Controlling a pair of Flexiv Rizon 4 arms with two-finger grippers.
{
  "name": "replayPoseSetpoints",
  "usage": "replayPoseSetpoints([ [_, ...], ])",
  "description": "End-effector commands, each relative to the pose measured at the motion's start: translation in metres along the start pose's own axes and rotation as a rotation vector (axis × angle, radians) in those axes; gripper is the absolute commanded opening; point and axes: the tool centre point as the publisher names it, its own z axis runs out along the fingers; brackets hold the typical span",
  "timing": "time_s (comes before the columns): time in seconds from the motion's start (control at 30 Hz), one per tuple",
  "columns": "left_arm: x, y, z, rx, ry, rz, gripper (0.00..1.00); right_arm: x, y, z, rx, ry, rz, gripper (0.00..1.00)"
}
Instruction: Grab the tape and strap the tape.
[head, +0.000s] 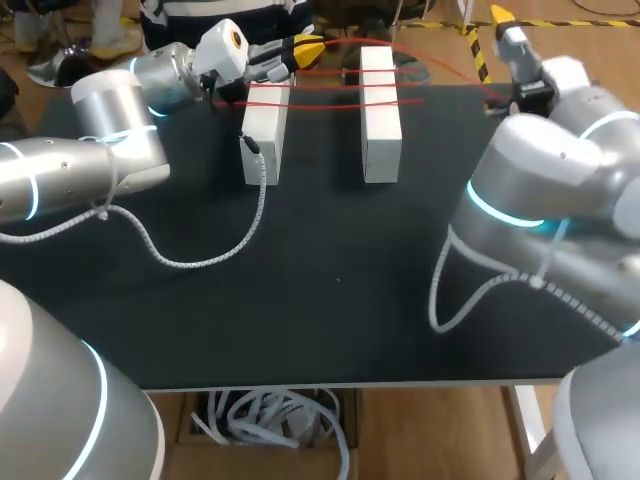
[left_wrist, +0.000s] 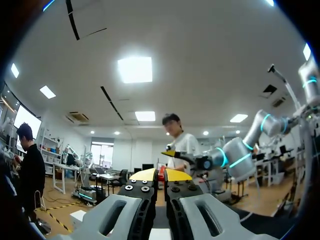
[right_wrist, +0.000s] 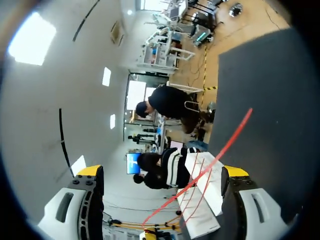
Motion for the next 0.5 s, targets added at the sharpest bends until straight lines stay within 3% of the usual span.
replayPoseSetpoints([
  [0.03,0.0,0.0,0.0,0.001,0.001,0.0,0.0,-0.016,-0.007,-0.004,-0.064,0.274,0.098,1.0],
  [0.5,0.0,0.0,0.0,0.001,0.001,0.0,0.0,-0.009,0.008,0.016,-0.076,0.295,0.085,1.0],
])
